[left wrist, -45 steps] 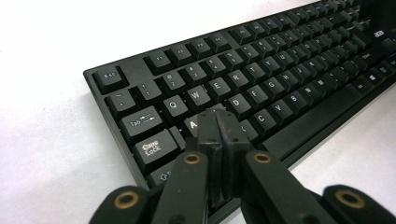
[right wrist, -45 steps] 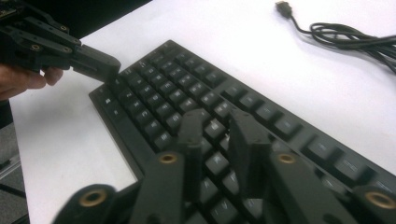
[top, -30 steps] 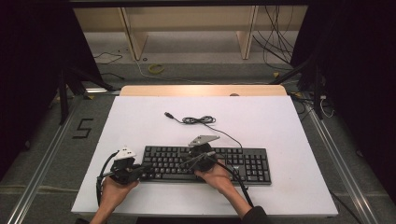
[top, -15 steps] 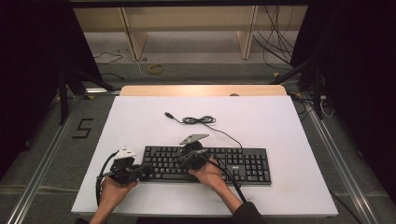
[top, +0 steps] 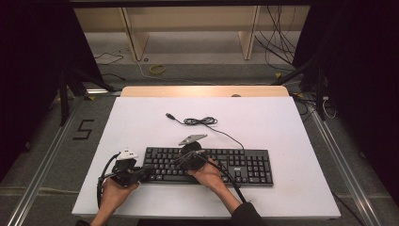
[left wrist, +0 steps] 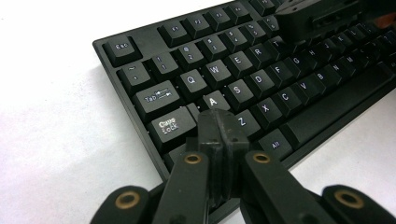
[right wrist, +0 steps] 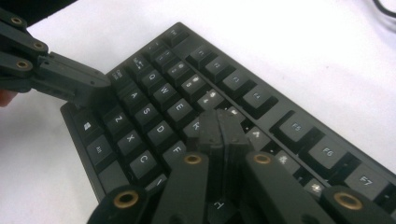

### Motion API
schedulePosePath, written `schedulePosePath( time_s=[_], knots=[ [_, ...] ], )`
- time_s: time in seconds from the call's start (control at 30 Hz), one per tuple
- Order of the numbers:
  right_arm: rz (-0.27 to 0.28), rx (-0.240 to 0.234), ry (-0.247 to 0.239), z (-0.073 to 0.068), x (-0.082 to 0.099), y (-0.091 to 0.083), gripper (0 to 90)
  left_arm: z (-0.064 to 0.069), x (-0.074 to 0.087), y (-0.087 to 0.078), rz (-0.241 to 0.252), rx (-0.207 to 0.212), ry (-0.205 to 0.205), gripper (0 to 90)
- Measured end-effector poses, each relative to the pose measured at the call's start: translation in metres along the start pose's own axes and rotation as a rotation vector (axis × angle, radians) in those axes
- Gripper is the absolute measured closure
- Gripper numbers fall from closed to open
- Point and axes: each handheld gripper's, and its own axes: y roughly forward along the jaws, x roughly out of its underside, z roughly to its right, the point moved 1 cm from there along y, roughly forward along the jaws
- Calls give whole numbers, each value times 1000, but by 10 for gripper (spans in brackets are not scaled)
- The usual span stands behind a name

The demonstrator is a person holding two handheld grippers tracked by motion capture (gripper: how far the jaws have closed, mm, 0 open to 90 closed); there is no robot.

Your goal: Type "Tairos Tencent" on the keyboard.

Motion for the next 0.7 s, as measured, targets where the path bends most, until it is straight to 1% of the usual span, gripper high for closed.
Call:
schedulePosePath(
  time_s=[0.2, 0.4, 0.43, 0.57, 0.7],
  knots=[
    [-15, 6, 4, 0, 1, 4, 900, 0, 0, 0, -3, 1, 2, 893],
    [-16, 6, 10, 0, 2, 4, 900, 0, 0, 1, -9, 0, 2, 894],
    [-25, 11, 9, 0, 2, 6, 900, 0, 1, 2, -18, -6, 1, 894],
    [-26, 15, 3, 0, 3, 7, 900, 1, 0, 3, -22, -15, 12, 895],
    [-26, 25, -2, -2, 3, 7, 900, 1, 0, 3, -24, -14, 11, 896]
  ],
)
